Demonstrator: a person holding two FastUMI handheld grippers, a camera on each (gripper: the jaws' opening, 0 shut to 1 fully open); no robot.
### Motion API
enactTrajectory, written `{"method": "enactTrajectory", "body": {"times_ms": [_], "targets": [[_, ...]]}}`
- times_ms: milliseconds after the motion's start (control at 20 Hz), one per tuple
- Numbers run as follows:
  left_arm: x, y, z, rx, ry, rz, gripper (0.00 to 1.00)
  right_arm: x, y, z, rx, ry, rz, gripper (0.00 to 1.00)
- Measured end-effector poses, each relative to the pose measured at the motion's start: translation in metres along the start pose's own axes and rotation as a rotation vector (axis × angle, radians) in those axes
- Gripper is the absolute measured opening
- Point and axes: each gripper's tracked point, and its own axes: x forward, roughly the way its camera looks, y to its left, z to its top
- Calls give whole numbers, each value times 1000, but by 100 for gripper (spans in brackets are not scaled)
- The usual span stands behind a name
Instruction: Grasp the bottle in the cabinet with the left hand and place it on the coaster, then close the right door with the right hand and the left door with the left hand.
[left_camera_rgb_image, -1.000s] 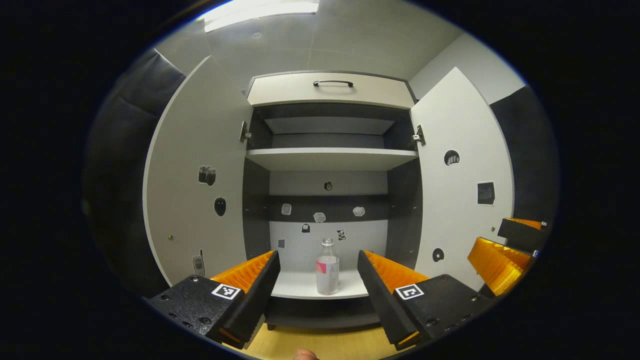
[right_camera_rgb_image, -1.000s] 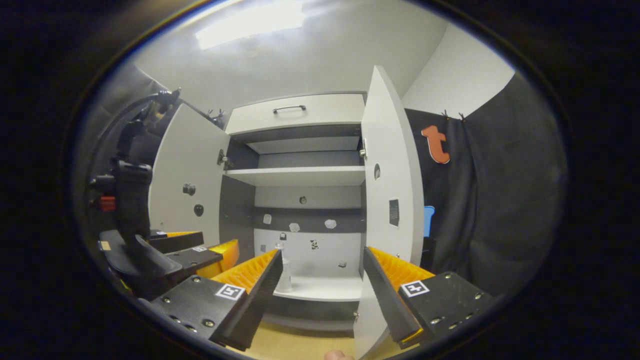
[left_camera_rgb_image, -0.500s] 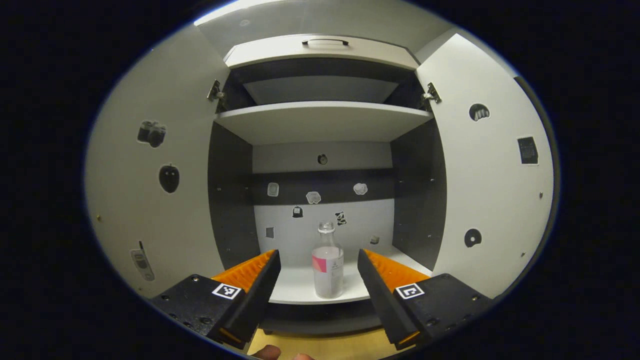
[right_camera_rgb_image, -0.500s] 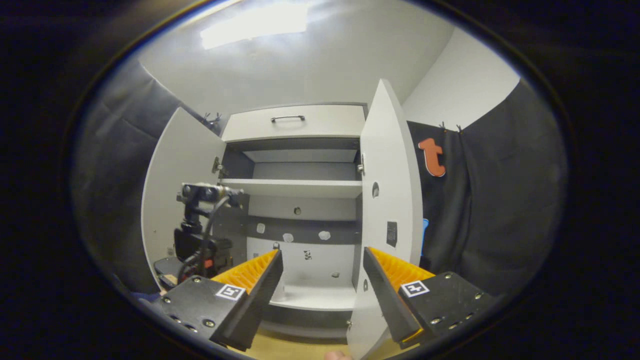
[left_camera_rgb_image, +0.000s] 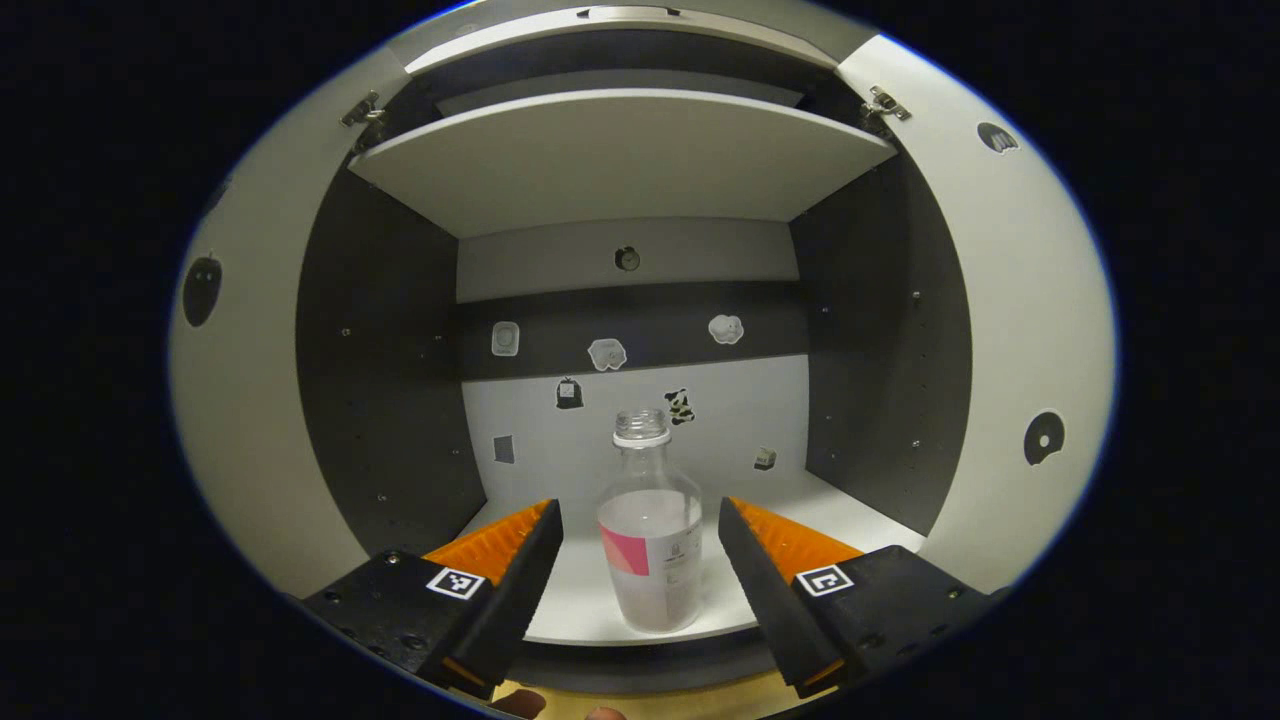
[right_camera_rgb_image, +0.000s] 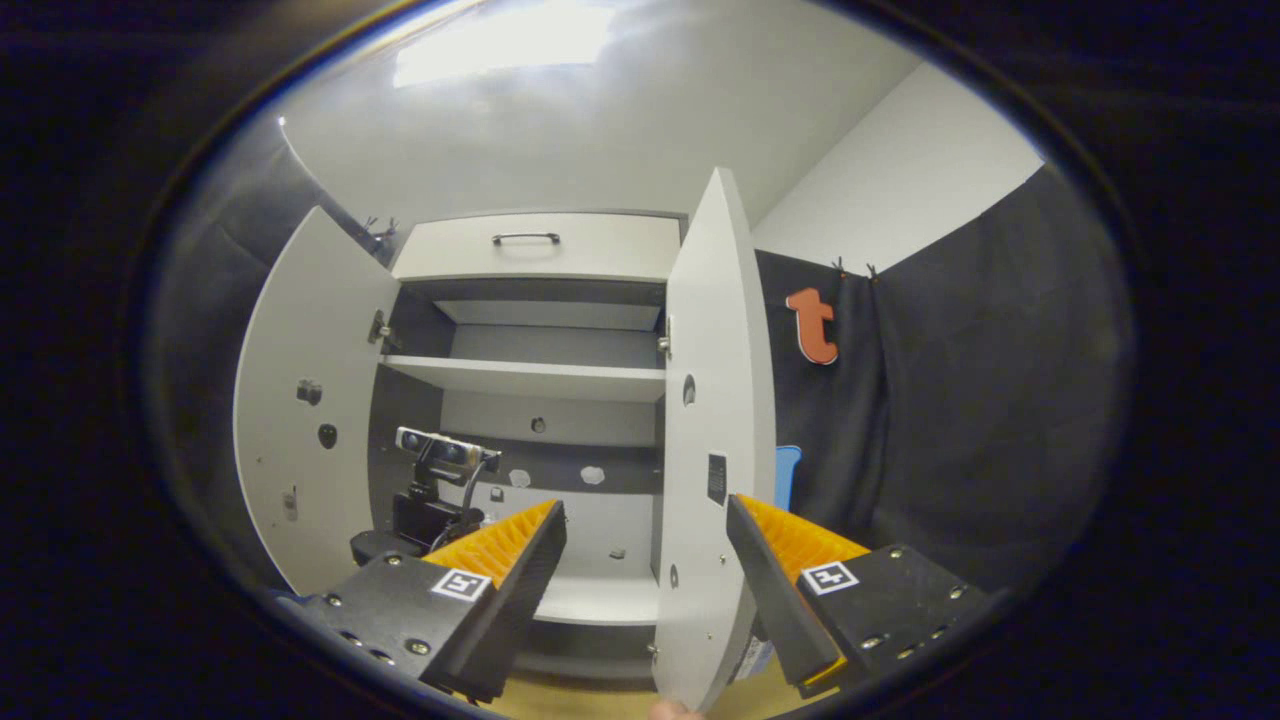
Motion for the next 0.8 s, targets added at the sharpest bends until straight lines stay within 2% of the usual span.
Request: {"method": "enactTrajectory", "body": {"times_ms": [350, 400, 450, 800], "targets": [[36, -7, -14, -68, 51, -8, 96, -1, -18, -6, -43, 19, -71, 97], [36, -6, -14, -77, 46, -3, 89, 0, -20, -7, -46, 20, -76, 97], [35, -7, -13, -82, 45, -9, 77, -1, -20, -7, -48, 21, -78, 97], [5, -9, -10, -126, 41, -40, 77, -1, -21, -5, -38, 14, -53, 97]]}}
